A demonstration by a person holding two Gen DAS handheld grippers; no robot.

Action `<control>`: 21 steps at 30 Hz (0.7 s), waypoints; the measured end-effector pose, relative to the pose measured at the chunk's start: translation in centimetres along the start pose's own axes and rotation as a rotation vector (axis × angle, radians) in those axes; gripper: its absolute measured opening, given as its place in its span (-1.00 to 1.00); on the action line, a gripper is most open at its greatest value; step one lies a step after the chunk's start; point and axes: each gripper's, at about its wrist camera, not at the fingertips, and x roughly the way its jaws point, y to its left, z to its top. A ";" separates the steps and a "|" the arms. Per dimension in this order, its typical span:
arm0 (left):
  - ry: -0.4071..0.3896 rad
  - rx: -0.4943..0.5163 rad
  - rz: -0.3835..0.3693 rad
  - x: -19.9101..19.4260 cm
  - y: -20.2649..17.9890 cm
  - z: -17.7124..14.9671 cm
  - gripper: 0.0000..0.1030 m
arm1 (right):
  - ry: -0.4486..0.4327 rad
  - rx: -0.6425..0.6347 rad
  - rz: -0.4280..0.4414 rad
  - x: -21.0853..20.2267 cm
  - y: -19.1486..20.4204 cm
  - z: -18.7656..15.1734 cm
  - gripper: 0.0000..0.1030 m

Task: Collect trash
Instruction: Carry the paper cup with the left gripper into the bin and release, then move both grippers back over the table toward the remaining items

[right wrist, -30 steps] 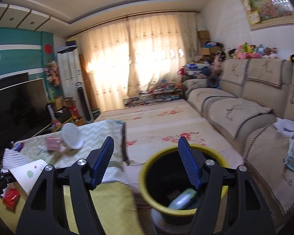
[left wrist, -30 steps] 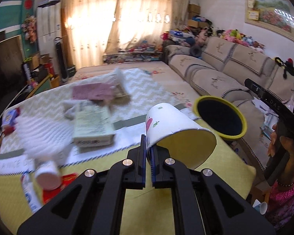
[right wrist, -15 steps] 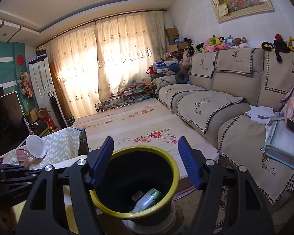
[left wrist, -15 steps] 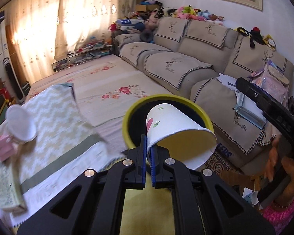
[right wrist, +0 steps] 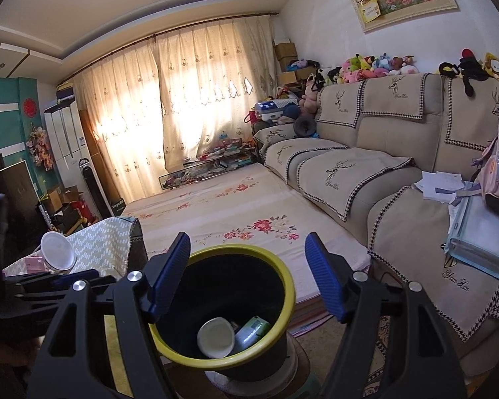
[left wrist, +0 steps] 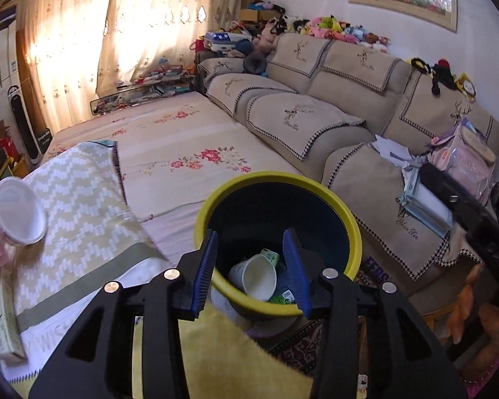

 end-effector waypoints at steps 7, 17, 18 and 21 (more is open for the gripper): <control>-0.120 -0.097 0.076 -9.7 4.5 -4.1 0.58 | 0.037 -0.045 0.086 0.6 3.6 -0.4 0.32; -0.227 -0.247 0.360 -22.8 12.2 -12.3 0.87 | 0.114 -0.149 0.303 -0.1 12.9 -2.7 0.34; -0.229 -0.260 0.384 -23.8 12.8 -13.1 0.87 | 0.124 -0.159 0.327 -0.3 13.8 -3.1 0.34; -0.238 -0.299 0.439 -26.6 14.6 -15.2 0.87 | 0.168 -0.209 0.417 -0.7 17.6 -4.6 0.34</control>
